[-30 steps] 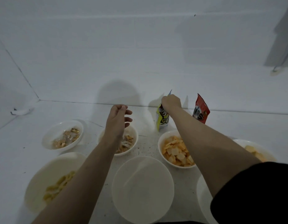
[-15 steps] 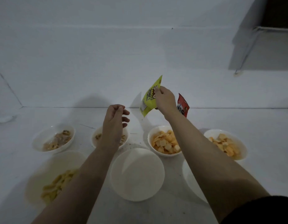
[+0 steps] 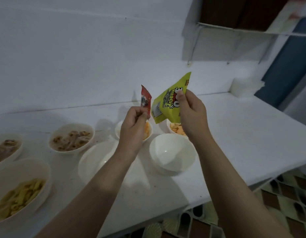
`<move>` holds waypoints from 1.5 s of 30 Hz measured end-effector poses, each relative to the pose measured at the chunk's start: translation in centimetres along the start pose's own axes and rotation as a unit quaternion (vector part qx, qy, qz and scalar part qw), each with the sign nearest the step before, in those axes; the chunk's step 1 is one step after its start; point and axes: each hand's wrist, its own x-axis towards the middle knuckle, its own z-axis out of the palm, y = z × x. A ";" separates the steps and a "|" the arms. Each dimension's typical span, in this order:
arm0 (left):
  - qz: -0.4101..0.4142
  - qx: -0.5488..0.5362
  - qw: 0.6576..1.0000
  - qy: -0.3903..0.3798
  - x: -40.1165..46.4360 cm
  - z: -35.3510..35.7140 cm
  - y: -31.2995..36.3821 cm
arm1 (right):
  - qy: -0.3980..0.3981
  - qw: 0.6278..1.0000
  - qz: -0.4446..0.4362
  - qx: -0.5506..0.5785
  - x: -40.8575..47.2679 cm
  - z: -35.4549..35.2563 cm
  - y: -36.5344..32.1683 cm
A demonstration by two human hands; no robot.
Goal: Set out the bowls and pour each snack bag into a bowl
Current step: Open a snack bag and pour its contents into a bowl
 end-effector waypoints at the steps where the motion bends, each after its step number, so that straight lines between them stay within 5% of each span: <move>1: -0.003 -0.005 1.000 -0.011 -0.2 1.3 -0.2 | 0.008 1.000 -0.005 -0.017 -0.3 -1.3 0.2; 13: -0.032 -0.028 0.990 -0.132 -0.7 19.3 -2.4 | 0.052 0.996 0.055 -0.047 2.2 -17.2 7.3; 26: -0.129 0.069 0.962 -0.232 -1.1 31.3 -7.6 | -0.107 0.972 0.182 -0.105 5.5 -24.4 17.5; 45: -0.112 0.189 0.927 -0.303 1.0 31.7 -7.1 | -0.120 0.991 0.000 -0.055 3.8 -24.7 20.1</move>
